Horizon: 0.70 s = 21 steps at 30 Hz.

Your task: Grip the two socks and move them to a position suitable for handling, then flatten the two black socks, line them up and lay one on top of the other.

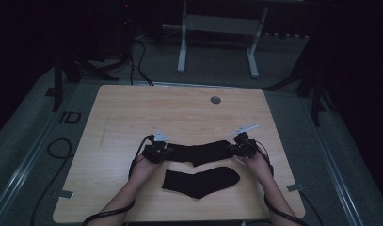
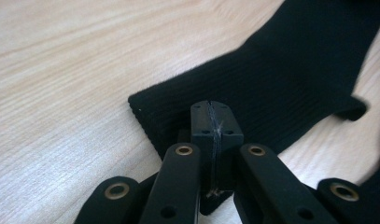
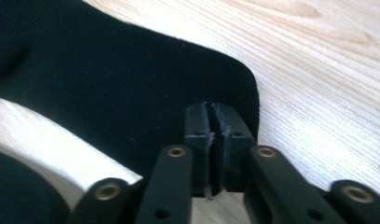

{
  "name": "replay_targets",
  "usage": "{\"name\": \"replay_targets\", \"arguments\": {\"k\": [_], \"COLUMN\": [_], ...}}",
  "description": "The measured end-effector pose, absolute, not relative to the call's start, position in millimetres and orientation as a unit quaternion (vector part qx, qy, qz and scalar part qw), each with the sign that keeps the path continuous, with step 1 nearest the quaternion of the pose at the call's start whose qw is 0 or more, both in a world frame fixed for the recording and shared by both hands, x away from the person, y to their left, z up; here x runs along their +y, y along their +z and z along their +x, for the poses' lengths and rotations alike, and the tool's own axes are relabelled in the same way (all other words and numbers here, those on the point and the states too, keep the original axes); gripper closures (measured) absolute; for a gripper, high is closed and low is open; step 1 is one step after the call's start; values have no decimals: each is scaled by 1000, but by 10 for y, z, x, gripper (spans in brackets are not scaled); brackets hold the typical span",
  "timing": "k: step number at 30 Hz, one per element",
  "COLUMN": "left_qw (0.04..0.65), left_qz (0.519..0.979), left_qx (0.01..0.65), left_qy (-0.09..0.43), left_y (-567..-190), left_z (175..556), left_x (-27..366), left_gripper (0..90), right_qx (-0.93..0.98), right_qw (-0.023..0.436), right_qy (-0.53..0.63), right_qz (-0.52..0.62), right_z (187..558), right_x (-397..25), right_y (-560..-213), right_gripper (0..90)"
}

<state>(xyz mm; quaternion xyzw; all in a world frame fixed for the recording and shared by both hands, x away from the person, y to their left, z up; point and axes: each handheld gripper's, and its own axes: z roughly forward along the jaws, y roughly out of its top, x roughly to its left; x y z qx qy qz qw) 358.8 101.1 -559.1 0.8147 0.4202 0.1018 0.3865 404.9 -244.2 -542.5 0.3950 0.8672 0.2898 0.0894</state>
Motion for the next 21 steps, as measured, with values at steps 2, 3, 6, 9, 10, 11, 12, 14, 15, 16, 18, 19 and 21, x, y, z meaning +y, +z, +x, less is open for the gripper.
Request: {"name": "replay_targets", "arguments": {"k": [2,3,6,9,10,11,12,14,15,16,18,19,21], "left_qw": [401,405,404,403,407,409,405,395,390,386,382,379,372], "left_qz": [805,801,791,785,784,786,789,797,799,801,803,803,804], "left_qx": [423,426,443,455,452,449,447,441,442,444,445,446,450], "left_qy": [112,117,125,125,124,121,120,116,115,111,111,112,113], "left_y": [-5536,-5505,-5456,-5462,-5471,-5480,-5493,-5534,-5557,-5580,-5614,-5629,-5653], "left_z": [3565,3560,3582,3620,3635,3650,3668,3700,3713,3725,3737,3743,3750], "left_x": [1049,1078,1165,1233,1246,1251,1247,1226,1221,1216,1212,1209,1204], "left_gripper": [798,747,613,542,541,524,509,493,485,484,484,485,497], "right_qx": [862,859,848,837,836,836,834,834,835,835,836,838,842], "right_qw": [89,91,99,98,95,95,97,87,87,83,80,79,80], "right_qy": [310,316,325,330,330,328,325,321,315,312,309,306,299], "right_qz": [392,393,407,426,428,430,435,440,443,445,446,445,441], "right_z": [4037,4036,4082,4151,4169,4183,4195,4221,4229,4236,4236,4233,4223], "right_x": [-2449,-2455,-2501,-2537,-2542,-2546,-2549,-2555,-2554,-2555,-2556,-2552,-2538], "right_y": [-5363,-5325,-5233,-5207,-5214,-5224,-5238,-5287,-5315,-5343,-5390,-5410,-5442], "right_gripper": [739,719,639,560,557,553,553,551,550,550,555,564,590]}}
